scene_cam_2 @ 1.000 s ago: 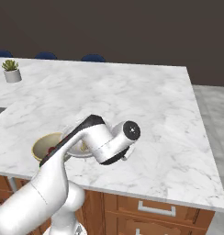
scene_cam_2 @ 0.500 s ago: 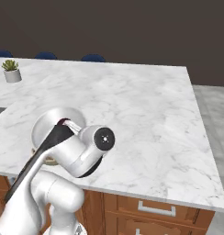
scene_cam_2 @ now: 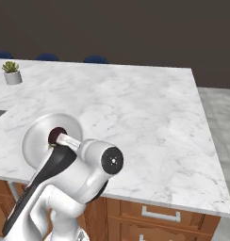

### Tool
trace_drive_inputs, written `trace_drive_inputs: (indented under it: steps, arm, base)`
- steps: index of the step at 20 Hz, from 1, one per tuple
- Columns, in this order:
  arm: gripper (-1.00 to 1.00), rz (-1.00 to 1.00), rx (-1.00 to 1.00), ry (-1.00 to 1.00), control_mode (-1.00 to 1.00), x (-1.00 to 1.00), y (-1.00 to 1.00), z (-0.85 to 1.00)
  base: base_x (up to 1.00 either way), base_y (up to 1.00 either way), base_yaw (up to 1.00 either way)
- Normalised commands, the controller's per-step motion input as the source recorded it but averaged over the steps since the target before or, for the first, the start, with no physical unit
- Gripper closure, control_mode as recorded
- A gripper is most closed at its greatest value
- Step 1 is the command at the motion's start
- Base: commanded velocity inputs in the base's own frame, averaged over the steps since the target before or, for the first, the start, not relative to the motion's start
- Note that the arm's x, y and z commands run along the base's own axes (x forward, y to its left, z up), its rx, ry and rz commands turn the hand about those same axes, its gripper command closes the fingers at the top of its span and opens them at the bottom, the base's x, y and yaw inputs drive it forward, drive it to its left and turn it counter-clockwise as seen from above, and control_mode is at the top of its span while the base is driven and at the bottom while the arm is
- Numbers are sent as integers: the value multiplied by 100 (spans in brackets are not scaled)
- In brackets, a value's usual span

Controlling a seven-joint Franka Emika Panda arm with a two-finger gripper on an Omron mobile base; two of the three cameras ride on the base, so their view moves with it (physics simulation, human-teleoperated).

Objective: Place the bowl containing the potato and mushroom in the microwave. Close the microwave door and press the start button to microwave the meal.

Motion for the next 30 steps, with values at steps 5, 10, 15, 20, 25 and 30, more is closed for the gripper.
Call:
trace_drive_inputs:
  steps: [5,10,15,20,25,30]
  arm:
    - [100,3,0,2,-100,16,0,1]
    - [100,0,0,2,-100,-3,0,0]
    - [100,22,0,0,-100,-28,5,-1]
    - [100,42,0,0,-100,-15,16,-5]
    - [100,5,4,-4,-100,39,-18,5]
    - [100,-6,1,-9,-100,23,-14,0]
  base:
    - [0,0,0]
    - [0,0,0]
    - [0,0,0]
    - [0,0,0]
    - [0,0,0]
    - [0,0,0]
